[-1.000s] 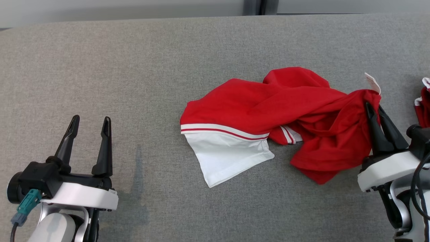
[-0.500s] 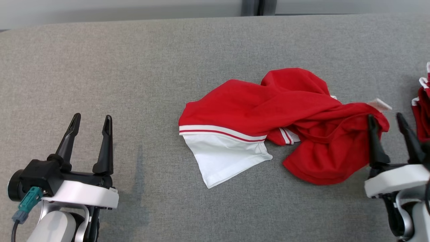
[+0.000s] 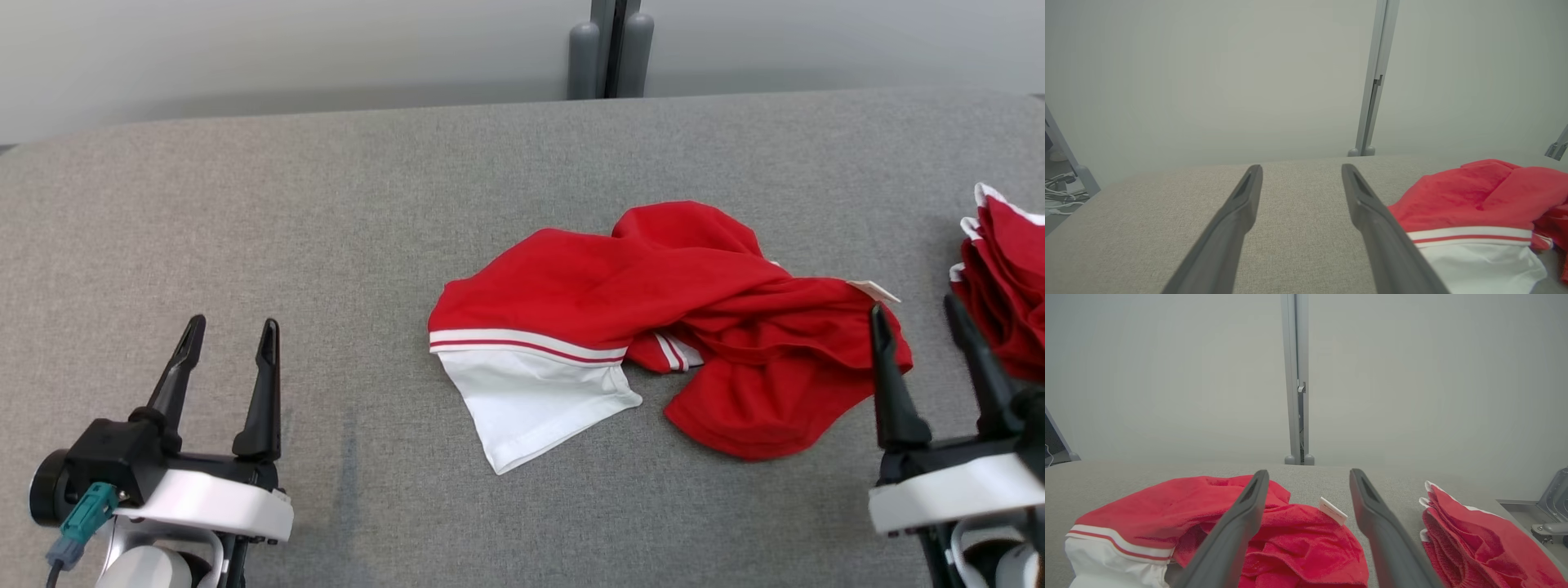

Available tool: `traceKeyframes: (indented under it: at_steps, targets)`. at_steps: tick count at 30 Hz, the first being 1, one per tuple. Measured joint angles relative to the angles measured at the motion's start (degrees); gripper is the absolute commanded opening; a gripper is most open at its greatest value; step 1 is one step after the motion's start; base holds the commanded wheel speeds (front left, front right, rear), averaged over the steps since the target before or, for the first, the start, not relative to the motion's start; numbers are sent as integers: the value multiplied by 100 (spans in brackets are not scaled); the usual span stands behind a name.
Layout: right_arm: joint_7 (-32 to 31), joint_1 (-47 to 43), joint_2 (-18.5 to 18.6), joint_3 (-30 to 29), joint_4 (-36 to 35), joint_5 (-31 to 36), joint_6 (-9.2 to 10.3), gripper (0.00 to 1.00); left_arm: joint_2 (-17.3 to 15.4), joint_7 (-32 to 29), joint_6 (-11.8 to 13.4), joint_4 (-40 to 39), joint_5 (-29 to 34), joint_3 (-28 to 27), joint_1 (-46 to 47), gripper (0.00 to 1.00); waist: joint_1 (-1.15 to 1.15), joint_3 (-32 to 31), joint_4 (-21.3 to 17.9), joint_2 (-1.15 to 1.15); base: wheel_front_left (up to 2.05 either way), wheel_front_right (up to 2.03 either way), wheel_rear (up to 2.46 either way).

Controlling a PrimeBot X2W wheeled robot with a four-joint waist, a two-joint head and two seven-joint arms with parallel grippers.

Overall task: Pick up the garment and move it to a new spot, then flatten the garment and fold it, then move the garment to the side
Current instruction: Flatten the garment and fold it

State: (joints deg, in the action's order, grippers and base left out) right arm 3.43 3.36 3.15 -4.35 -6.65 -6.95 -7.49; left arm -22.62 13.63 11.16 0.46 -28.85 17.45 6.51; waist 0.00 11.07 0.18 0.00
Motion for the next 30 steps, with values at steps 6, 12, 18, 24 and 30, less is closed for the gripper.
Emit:
traceKeyframes:
  at_steps: [6, 12, 18, 24, 30]
  targets:
    - [-112, -436, -25, 207, -176, -107, 0, 100, -20, -45, 73, -58, -18, 15, -175, 100, 0, -203, -44, 0, 0, 0, 0]
    - [-142, -520, -27, 216, -194, -268, 0, 100, -35, -102, 131, -160, -43, 30, -276, 100, 0, -251, -75, 0, 0, 0, 0]
    - [-142, -524, -27, 199, -208, -308, 0, 100, -40, -134, 152, -224, -43, 65, -273, 100, 0, -225, -48, 0, 0, 0, 0]
    - [-141, -508, -29, 197, -205, -323, 0, 100, -43, -133, 152, -242, -46, 81, -259, 100, 0, -190, -17, 0, 0, 0, 0]
    - [-140, -501, -29, 209, -199, -349, 0, 100, -43, -125, 152, -241, -52, 102, -249, 100, 0, -178, -9, 0, 0, 0, 0]
